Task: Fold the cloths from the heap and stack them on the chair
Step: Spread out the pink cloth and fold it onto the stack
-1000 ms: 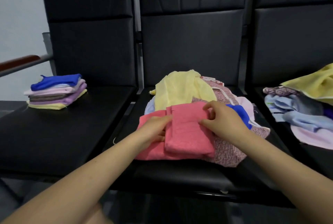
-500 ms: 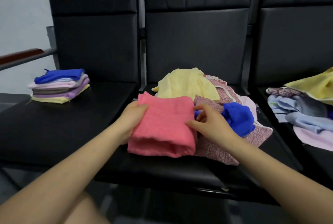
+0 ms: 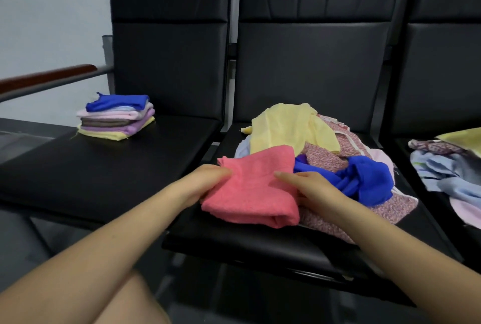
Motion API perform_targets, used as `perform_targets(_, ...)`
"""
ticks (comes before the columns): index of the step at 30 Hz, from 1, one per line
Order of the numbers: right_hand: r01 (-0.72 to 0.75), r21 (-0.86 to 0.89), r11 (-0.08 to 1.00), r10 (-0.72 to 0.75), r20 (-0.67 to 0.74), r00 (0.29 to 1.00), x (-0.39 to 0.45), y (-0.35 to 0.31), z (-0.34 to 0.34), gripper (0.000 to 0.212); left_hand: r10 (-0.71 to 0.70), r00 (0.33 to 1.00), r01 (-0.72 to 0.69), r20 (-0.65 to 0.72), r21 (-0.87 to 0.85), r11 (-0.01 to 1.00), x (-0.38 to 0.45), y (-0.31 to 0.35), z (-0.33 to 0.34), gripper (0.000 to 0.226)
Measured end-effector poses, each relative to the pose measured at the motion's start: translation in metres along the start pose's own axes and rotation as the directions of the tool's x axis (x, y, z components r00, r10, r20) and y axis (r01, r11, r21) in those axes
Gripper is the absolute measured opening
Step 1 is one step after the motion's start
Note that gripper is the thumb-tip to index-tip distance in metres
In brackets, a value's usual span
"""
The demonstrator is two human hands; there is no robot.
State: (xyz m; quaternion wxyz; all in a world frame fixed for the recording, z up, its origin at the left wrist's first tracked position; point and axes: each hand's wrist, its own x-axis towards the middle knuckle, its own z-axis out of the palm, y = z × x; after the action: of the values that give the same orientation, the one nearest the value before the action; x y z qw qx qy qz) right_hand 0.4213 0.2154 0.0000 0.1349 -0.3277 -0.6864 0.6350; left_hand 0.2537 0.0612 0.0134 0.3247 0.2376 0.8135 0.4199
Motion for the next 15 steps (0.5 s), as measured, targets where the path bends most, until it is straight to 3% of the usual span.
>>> perform_targets(5, -0.062, 0.020, 0.998, 0.062, 0.017, 0.998, 0.006, -0.017, 0.019, 0.018, -0.007, 1.000, 0.007, -0.009, -0.026, 1.000, 0.000, 0.007, 0.005, 0.025)
perform_targets(8, -0.001, 0.002, 1.000, 0.001, -0.026, 1.000, 0.011, -0.039, 0.026, 0.016, 0.028, 1.000, -0.027, 0.001, -0.222, 0.975, 0.006, 0.001, 0.002, 0.026)
perform_targets(12, 0.053, 0.191, 0.980, -0.058, 0.018, 0.998, 0.019, -0.092, 0.050, 0.015, 0.093, 0.995, -0.053, 0.041, -0.566, 0.823, 0.008, 0.002, -0.016, 0.024)
perform_targets(15, 0.101, 0.281, 0.954, -0.130, 0.086, 0.988, 0.027, -0.133, 0.071, 0.011, 0.137, 0.971, 0.064, 0.194, -0.768, 0.638, -0.001, 0.012, -0.040, 0.034)
